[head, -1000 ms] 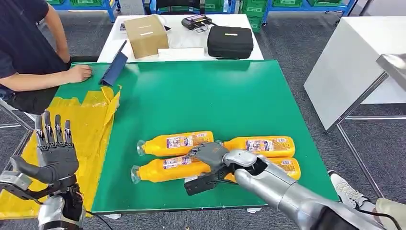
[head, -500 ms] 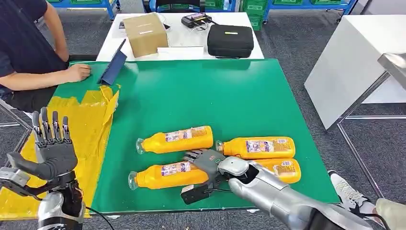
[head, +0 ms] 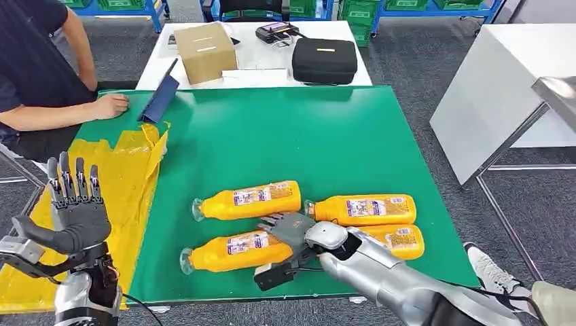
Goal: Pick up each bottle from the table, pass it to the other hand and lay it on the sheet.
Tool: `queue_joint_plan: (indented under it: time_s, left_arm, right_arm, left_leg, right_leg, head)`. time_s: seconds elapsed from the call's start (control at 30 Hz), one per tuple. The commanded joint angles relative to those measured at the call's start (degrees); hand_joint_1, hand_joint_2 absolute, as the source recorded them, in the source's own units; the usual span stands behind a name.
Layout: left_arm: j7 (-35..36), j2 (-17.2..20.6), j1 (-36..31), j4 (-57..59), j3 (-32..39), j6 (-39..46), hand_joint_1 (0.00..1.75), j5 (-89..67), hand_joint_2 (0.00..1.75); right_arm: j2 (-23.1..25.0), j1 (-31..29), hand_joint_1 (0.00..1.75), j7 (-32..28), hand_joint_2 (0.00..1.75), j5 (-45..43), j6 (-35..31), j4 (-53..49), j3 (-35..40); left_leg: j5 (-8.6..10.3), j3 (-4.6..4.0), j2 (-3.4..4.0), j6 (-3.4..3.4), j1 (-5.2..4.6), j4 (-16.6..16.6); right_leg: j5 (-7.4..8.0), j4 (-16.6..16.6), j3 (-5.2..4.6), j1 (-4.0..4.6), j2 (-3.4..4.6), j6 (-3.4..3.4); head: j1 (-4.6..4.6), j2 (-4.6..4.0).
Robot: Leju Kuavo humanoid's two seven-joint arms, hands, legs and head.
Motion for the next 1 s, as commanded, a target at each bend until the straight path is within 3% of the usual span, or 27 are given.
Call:
queue_joint_plan:
  time_s: [0.03, 0.07, 0.1, 0.13, 0.17, 0.23, 0.27, 0.5, 0.53, 0.6, 0.63, 0.67, 0.7, 0.77, 0.8, 0.87, 1.0]
  left_arm:
    - [0.4, 0.1, -1.0, 4.8, 0.0, -0.3, 0.0, 0.0, 0.0]
    - [0.4, 0.1, -1.1, 4.8, 0.0, -0.2, 0.0, 0.0, 0.0]
    - [0.4, 0.1, -1.1, 4.9, -0.1, -0.2, 0.0, 0.0, 0.0]
    - [0.4, 0.1, -1.2, 4.9, -0.1, -0.2, 0.0, 0.0, 0.0]
    - [0.4, 0.1, -1.2, 4.9, -0.1, -0.2, 0.0, 0.0, 0.0]
    - [0.4, 0.1, -1.2, 4.9, -0.1, -0.2, 0.0, 0.0, 0.0]
    - [0.4, 0.1, -1.2, 4.9, -0.1, -0.2, 0.0, 0.0, 0.0]
    - [0.4, 0.2, -1.2, 5.1, -0.2, -0.3, 0.0, 0.1, 0.0]
    - [0.4, 0.4, -1.3, 5.3, -0.2, -0.6, 0.0, 0.4, 0.0]
    - [0.4, 0.9, -1.5, 6.1, -0.2, -1.5, 0.0, 1.6, 0.0]
    - [0.3, 1.2, -1.6, 6.5, -0.1, -1.8, 0.0, 2.5, 0.0]
    - [0.1, 1.5, -0.9, 6.2, 0.5, -2.0, 0.0, 4.1, 0.0]
    - [0.5, 1.4, 0.2, 5.2, 1.3, -2.5, 0.0, 5.6, 0.0]
    - [2.0, 0.8, 3.4, 1.8, 3.0, -5.4, 0.0, 9.1, 0.0]
    - [2.4, 0.2, 4.6, 0.3, 3.6, -6.7, 0.0, 10.4, 0.0]
    - [2.6, -1.1, 6.7, -3.3, 4.3, -6.8, 0.0, 10.3, 0.0]
    - [3.4, -1.9, 8.2, -5.9, 2.2, -8.3, 0.0, 9.6, 0.0]
  right_arm:
    - [-1.0, 6.8, 1.75, 0.0, 1.75, -0.5, 1.4, 6.9, 3.1]
    - [-0.8, 7.2, 1.75, 0.0, 1.75, -0.5, 1.3, 7.1, 3.0]
    - [-0.6, 7.3, 1.75, 0.0, 1.75, -0.7, 1.0, 7.4, 2.6]
    - [-0.6, 7.4, 1.75, 0.0, 1.75, -0.7, 1.0, 7.4, 2.7]
    - [-0.6, 7.4, 1.75, 0.0, 1.75, -0.7, 1.0, 7.4, 2.7]
    - [-0.6, 7.4, 1.75, 0.0, 1.75, -0.7, 1.0, 7.4, 2.7]
    - [-0.6, 7.4, 1.75, 0.0, 1.75, -0.7, 1.0, 7.4, 2.7]
    - [-0.3, 7.5, 1.75, -0.8, 1.75, -2.6, 1.0, 7.5, 1.0]
    - [-0.1, 7.4, 1.75, -2.3, 1.75, -5.5, 1.1, 7.1, -1.1]
    - [0.5, 7.2, 1.75, -5.5, 1.75, -12.3, 1.7, 5.5, -5.8]
    - [0.8, 8.2, 1.75, -7.9, 1.75, -18.6, 0.7, 3.5, -10.8]
    - [1.1, 10.7, 1.75, -10.4, 1.75, -24.2, -3.1, -1.2, -17.0]
    - [1.2, 13.5, 1.75, -11.7, 1.75, -25.5, -7.4, -6.5, -21.0]
    - [2.1, 22.6, 1.75, -13.8, 1.75, -30.9, -11.1, -22.1, -31.6]
    - [2.9, 26.4, 1.75, -14.7, 1.75, -33.3, -12.1, -28.4, -35.7]
    - [3.8, 32.0, 1.75, -16.0, 1.75, -35.3, -13.6, -38.8, -41.2]
    - [5.9, 34.6, 1.75, -18.0, 1.75, -33.1, -12.8, -42.6, -46.3]
  left_leg:
    - [0.33, -0.84, -0.37, -0.03, 0.03, 0.1]
    - [0.15, -0.46, -0.15, -0.04, 0.06, 0.1]
    - [0.37, -0.96, -0.33, -0.05, 0.04, 0.1]
    - [0.19, -0.6, -0.13, -0.06, 0.07, 0.2]
    - [0.38, -1.04, -0.32, -0.07, 0.06, 0.2]
    - [0.31, -0.74, -0.13, -0.11, 0.17, 0.1]
    - [0.53, -1.16, -0.33, -0.12, 0.13, 0.1]
    - [0.38, -0.71, -0.23, -0.15, 0.17, 0.0]
    - [0.53, -0.98, -0.44, -0.15, 0.14, -0.1]
    - [0.32, -0.66, -0.18, -0.18, 0.17, 0.1]
    - [0.52, -1.03, -0.38, -0.18, 0.14, 0.0]
    - [0.32, -0.72, -0.17, -0.19, 0.16, 0.1]
    - [0.5, -1.05, -0.35, -0.19, 0.12, 0.0]
    - [0.26, -0.68, -0.21, -0.19, 0.2, 0.0]
    - [0.36, -0.94, -0.35, -0.21, 0.18, -0.1]
    - [0.25, -0.85, -0.34, -0.06, 0.19, 0.0]
    - [0.33, -1.75, -0.82, -0.04, 0.09, 0.1]
  right_leg:
    - [0.24, 0.1, -0.76, 0.05, -0.06, -0.09]
    - [0.12, 0.1, -0.39, 0.07, 0.04, -0.07]
    - [0.28, 0.1, -0.85, 0.06, -0.02, -0.1]
    - [0.13, 0.2, -0.49, 0.08, 0.05, -0.09]
    - [0.26, 0.2, -0.9, 0.1, -0.02, -0.11]
    - [0.23, 0.1, -0.66, 0.23, 0.06, -0.17]
    - [0.37, 0.1, -1.04, 0.2, -0.03, -0.2]
    - [0.27, 0.0, -0.64, 0.22, -0.02, -0.21]
    - [0.38, -0.1, -0.85, 0.2, -0.11, -0.21]
    - [0.22, 0.0, -0.62, 0.21, 0.02, -0.21]
    - [0.36, 0.0, -0.95, 0.19, -0.07, -0.21]
    - [0.2, 0.1, -0.68, 0.2, 0.04, -0.19]
    - [0.33, 0.0, -0.97, 0.18, -0.01, -0.19]
    - [0.17, 0.0, -0.56, 0.23, 0.1, -0.16]
    - [0.22, -0.1, -0.77, 0.23, 0.11, -0.18]
    - [0.06, 0.1, 0.08, 0.26, 0.0, -0.08]
    - [0.08, 0.2, -0.75, 0.23, -0.44, -0.08]
  head:
    - [0.0, 0.0]
    - [-0.02, 0.0]
    - [-0.02, 0.0]
    - [0.0, 0.0]
    - [-0.02, 0.0]
    - [0.0, 0.0]
    - [0.02, 0.0]
    - [-0.02, 0.0]
    - [-0.02, 0.0]
    - [-0.02, 0.0]
    - [-0.02, 0.0]
    - [0.0, 0.0]
    - [-0.02, 0.0]
    - [-0.02, 0.0]
    - [0.07, 0.0]
    - [0.0, 0.0]
    - [-0.04, 0.0]
